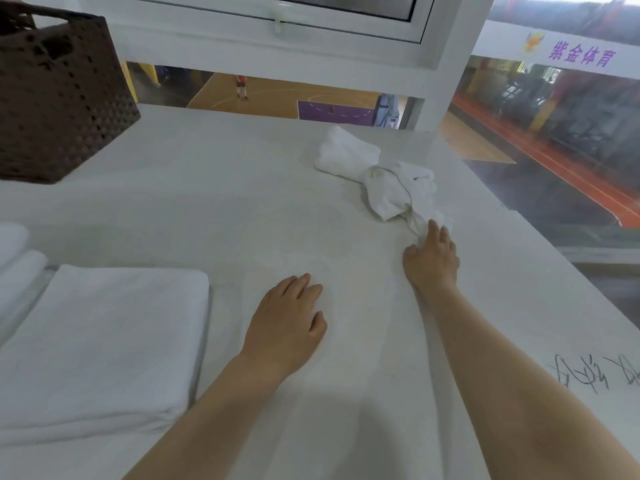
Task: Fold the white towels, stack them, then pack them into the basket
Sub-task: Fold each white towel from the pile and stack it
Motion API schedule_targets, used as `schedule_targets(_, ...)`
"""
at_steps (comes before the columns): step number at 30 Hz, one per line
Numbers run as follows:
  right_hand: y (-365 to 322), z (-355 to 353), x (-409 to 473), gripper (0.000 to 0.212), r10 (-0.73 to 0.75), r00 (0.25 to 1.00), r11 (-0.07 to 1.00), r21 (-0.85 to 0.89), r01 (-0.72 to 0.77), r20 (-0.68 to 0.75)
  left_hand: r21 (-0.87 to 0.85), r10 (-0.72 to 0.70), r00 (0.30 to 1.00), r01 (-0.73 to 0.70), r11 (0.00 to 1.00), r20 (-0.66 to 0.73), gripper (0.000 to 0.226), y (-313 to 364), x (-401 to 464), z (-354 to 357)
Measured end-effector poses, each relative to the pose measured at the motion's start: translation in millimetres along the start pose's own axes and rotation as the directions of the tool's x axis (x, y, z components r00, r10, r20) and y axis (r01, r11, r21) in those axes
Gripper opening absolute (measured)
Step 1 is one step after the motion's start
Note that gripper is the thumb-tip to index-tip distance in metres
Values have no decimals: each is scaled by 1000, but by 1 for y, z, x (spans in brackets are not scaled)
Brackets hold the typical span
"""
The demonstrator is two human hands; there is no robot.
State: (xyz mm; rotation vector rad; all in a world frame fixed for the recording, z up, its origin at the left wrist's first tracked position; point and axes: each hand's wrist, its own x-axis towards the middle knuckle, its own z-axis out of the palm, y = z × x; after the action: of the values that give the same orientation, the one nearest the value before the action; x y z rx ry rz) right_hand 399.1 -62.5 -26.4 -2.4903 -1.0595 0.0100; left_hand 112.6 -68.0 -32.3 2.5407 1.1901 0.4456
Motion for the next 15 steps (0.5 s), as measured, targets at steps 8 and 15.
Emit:
schedule_targets(8,4,7,41,45,10,1000,998,-67,-11,-17,-18,-16,999,17,1000,28,55,-2,0,3)
schedule_targets(15,7,7,25,20,-182,930,960,148,239,-320,-30,-13,1000,14,999,18,52,-1,2,0)
